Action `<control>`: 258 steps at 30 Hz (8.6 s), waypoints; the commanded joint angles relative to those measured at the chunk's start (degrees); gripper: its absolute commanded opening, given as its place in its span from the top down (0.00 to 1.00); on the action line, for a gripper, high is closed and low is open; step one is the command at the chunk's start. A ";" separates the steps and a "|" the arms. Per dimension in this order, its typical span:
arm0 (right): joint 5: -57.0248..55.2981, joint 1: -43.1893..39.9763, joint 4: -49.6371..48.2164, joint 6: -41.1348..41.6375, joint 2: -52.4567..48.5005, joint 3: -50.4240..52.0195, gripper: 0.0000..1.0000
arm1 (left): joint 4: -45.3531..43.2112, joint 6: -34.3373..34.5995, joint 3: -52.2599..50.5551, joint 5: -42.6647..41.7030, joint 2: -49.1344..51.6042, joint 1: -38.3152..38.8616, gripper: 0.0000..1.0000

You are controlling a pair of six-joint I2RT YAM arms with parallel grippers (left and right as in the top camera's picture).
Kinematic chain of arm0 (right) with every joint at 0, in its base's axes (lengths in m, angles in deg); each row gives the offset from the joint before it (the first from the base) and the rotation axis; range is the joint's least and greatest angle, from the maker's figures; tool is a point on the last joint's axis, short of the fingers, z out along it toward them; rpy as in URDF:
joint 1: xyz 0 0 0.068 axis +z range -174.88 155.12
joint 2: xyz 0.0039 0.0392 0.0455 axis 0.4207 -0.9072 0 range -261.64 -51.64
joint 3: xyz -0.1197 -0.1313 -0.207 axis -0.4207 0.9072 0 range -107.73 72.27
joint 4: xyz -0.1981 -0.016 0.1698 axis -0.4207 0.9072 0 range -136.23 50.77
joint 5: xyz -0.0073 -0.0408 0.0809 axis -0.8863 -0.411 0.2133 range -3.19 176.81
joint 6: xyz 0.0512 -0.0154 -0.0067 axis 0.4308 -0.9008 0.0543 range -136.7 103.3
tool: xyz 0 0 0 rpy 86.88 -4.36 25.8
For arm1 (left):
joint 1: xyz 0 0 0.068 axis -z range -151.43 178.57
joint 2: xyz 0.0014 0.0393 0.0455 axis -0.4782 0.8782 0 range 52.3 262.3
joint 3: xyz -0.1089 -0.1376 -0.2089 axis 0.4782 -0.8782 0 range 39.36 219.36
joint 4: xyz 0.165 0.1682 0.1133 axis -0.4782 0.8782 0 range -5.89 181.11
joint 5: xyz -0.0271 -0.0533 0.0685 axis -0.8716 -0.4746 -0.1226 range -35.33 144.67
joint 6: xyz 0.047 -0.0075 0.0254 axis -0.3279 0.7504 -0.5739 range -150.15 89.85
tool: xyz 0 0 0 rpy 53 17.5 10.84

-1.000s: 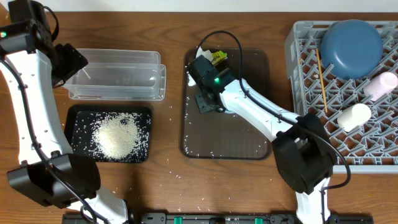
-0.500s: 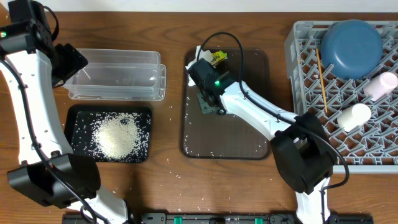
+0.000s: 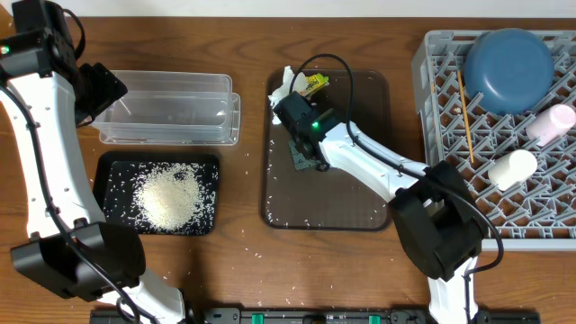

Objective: Sort waste into correct bins and load items into the dishwasher rack

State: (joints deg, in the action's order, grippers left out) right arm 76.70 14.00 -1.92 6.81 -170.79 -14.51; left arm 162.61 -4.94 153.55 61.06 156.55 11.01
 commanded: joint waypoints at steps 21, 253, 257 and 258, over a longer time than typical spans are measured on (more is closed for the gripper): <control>-0.70 -10.10 6.51 -2.14 19.02 -7.41 0.99 | 0.33 -0.50 0.31 0.72 -0.11 -0.15 0.04; 24.68 -76.37 11.23 -10.49 36.52 -5.11 0.01 | 0.33 -0.50 0.31 0.72 -0.09 -0.15 0.04; 24.68 -76.37 11.23 -10.49 36.52 -5.11 0.01 | 0.28 -0.50 0.31 0.72 -0.09 -0.22 0.04; 24.68 -76.37 11.23 -10.49 36.52 -5.11 0.01 | 0.00 -0.44 0.31 0.59 -0.09 -0.20 0.04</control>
State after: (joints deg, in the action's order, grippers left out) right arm 101.95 -62.77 9.25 -2.90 -134.05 -19.58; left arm 162.72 -4.94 153.55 61.06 156.55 11.01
